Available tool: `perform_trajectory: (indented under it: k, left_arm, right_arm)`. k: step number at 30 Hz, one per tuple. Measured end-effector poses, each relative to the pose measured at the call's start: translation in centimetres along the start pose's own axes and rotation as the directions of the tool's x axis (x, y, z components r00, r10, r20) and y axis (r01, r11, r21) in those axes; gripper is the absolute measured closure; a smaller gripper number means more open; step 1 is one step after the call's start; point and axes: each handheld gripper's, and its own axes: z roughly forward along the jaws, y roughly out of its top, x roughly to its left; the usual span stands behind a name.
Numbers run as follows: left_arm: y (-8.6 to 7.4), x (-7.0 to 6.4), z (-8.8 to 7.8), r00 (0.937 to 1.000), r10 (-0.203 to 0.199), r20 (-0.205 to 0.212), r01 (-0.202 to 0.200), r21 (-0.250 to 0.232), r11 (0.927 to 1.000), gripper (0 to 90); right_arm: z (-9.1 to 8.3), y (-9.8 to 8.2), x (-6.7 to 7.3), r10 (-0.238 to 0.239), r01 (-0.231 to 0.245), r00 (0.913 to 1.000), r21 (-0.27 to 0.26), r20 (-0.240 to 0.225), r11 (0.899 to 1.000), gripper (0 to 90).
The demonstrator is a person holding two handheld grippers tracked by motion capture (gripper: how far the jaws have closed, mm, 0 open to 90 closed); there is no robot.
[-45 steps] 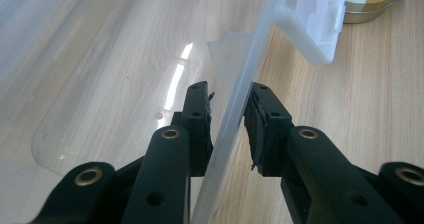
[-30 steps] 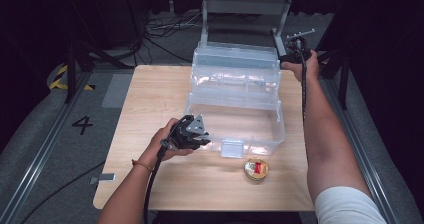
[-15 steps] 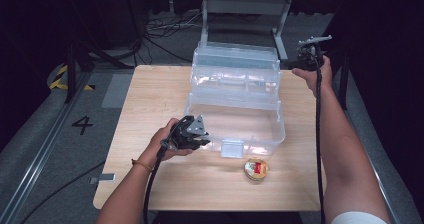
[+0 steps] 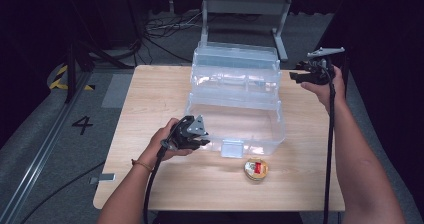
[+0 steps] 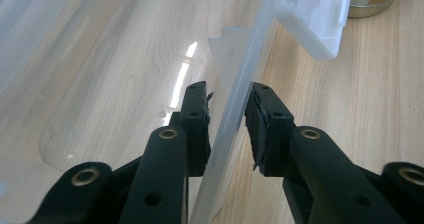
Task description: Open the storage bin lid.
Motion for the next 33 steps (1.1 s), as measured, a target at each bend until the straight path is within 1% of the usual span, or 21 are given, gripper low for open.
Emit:
perform_trajectory:
  k: [2, 4, 6, 11, 12, 14, 17, 18, 19, 20, 21, 23, 25, 26, 28, 30, 33]
  left_arm:
    - [0.0, 0.0, 0.0, 1.0000, -0.002, 0.004, 0.002, -0.004, 1.0000, 71.8]
    - [-0.1, 0.1, 0.0, 1.0000, -0.005, 0.007, 0.005, -0.007, 1.0000, 71.9]
    - [-0.1, 0.1, 0.0, 1.0000, -0.003, 0.009, 0.003, -0.012, 0.9999, 72.1]
    - [-0.1, 0.1, 0.0, 1.0000, -0.003, 0.009, 0.003, -0.013, 0.9999, 72.1]
    - [-0.1, 0.1, 0.0, 1.0000, -0.002, 0.009, 0.002, -0.013, 0.9999, 72.1]
    - [-0.1, 0.1, 0.0, 0.9999, -0.002, 0.010, 0.002, -0.011, 0.9999, 72.1]
    - [-0.1, 0.1, 0.0, 1.0000, 0.002, 0.007, -0.002, -0.011, 0.9999, 72.1]
    - [-0.1, 0.1, 0.0, 1.0000, 0.003, 0.004, -0.003, -0.009, 1.0000, 72.0]
    - [-0.1, 0.1, 0.0, 1.0000, 0.003, 0.004, -0.003, -0.009, 1.0000, 72.0]
    - [-0.1, 0.0, 0.0, 1.0000, 0.002, 0.004, -0.002, -0.007, 1.0000, 71.9]
    - [0.0, 0.0, 0.0, 1.0000, 0.004, 0.002, -0.004, -0.003, 1.0000, 71.9]
    - [0.0, 0.0, 0.0, 1.0000, 0.007, -0.004, -0.007, 0.006, 1.0000, 71.3]
    - [0.0, -0.1, 0.0, 0.9999, 0.009, -0.008, -0.009, 0.008, 0.9999, 71.0]
    - [0.0, -0.1, 0.0, 0.9999, 0.002, -0.011, -0.002, 0.010, 0.9999, 70.7]
    - [0.1, -0.2, 0.0, 0.9999, -0.005, -0.013, 0.005, 0.011, 0.9999, 70.4]
    - [0.1, -0.2, 0.1, 0.9999, -0.006, -0.014, 0.007, 0.012, 0.9999, 70.3]
    - [0.1, -0.3, 0.1, 0.9997, -0.014, -0.019, 0.014, 0.013, 0.9998, 70.0]
  right_arm:
    - [-0.2, -0.2, 0.2, -0.005, 0.005, 1.0000, 0.006, 0.003, 1.000, 31.5]
    - [-0.6, -0.7, 0.6, -0.024, 0.024, 0.9996, 0.003, 0.012, 1.000, 31.5]
    - [-1.0, -1.1, 0.9, -0.020, 0.020, 0.9998, 0.001, -0.006, 1.000, 31.2]
    - [-1.5, -1.8, 1.4, -0.024, 0.024, 0.9997, -0.009, -0.009, 1.000, 31.2]
    - [-1.7, -2.2, 1.6, -0.019, 0.019, 0.9996, -0.006, -0.020, 1.000, 30.8]
    - [-1.9, -2.7, 1.8, -0.021, 0.021, 0.9997, 0.004, -0.011, 1.000, 30.7]
    - [-2.2, -3.2, 2.0, -0.017, 0.017, 0.9997, 0.009, -0.016, 1.000, 30.2]
    - [-2.6, -3.7, 2.2, -0.017, 0.017, 0.9998, 0.009, -0.012, 1.000, 29.9]
    - [-2.6, -3.7, 2.2, -0.017, 0.017, 0.9998, 0.009, -0.012, 1.000, 29.9]
    - [-2.9, -4.2, 2.4, -0.015, 0.016, 0.9998, 0.016, -0.015, 1.000, 29.8]
    - [-2.9, -4.2, 2.4, -0.015, 0.016, 0.9998, 0.016, -0.015, 1.000, 29.8]
    - [-3.3, -4.9, 2.7, -0.022, 0.023, 0.9996, 0.028, -0.019, 0.999, 29.1]
    - [-3.5, -5.1, 2.9, -0.024, 0.024, 0.9995, 0.028, -0.020, 0.999, 29.1]
    - [-4.0, -5.6, 3.3, -0.039, 0.039, 0.9991, 0.020, -0.017, 0.999, 29.0]
    - [-4.4, -6.0, 3.5, -0.043, 0.043, 0.9988, 0.017, -0.025, 0.999, 29.0]
    - [-4.7, -6.3, 3.7, -0.047, 0.047, 0.9985, 0.019, -0.028, 0.999, 29.0]
    - [-5.5, -7.3, 4.0, -0.060, 0.062, 0.9973, 0.031, -0.041, 0.998, 28.8]
